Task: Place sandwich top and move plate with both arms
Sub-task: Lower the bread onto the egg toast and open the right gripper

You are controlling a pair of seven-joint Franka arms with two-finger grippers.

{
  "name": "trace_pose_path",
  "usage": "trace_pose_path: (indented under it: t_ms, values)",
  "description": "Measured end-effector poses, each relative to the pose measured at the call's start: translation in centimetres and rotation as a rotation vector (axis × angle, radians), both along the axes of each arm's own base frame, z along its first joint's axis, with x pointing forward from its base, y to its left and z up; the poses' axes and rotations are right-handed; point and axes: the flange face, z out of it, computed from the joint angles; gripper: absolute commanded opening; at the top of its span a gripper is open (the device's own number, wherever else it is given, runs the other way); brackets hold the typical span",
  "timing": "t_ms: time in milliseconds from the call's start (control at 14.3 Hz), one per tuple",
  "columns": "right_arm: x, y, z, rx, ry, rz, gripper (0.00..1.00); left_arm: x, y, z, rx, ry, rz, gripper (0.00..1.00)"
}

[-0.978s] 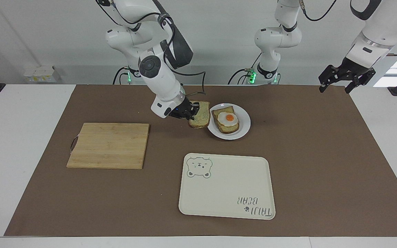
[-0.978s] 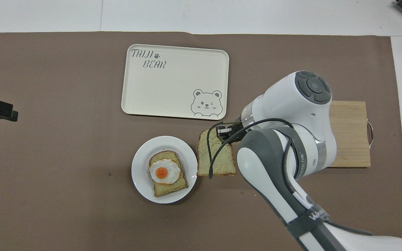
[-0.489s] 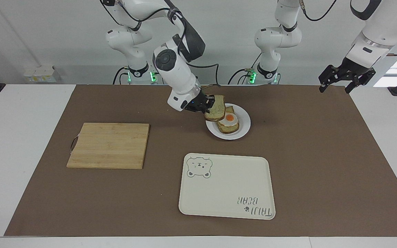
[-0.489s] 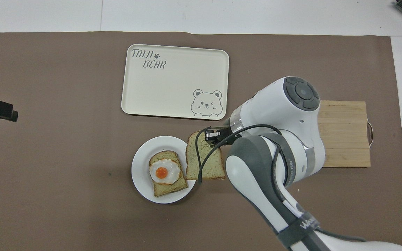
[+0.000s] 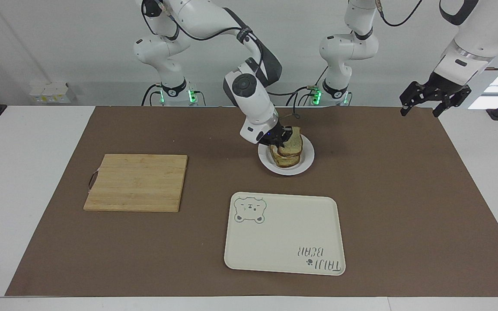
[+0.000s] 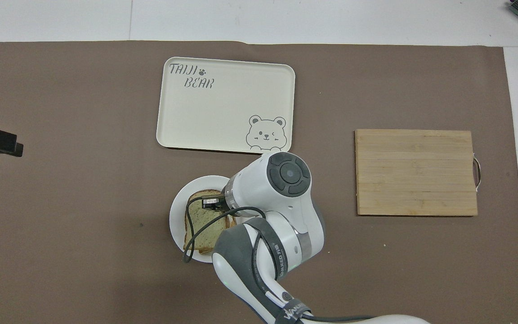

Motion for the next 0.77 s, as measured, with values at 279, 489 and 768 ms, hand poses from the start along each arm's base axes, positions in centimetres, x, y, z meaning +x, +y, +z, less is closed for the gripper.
trace_pose_path:
  t_ms: [279,489,768]
  values:
    - [0.0,0.0,-1.2,-0.009,0.006,0.002,0.0,0.0,0.0,0.0,0.0,0.0,0.0,1.0]
    - [0.0,0.0,-1.3,-0.011,0.007,0.002,0.0,0.0,-0.4,0.0,-0.005,-0.001,-0.006,1.0]
    - [-0.1,-0.2,-2.1,-0.02,0.017,0.0,0.0,-0.1,-0.9,0.0,-0.009,0.007,-0.012,1.0]
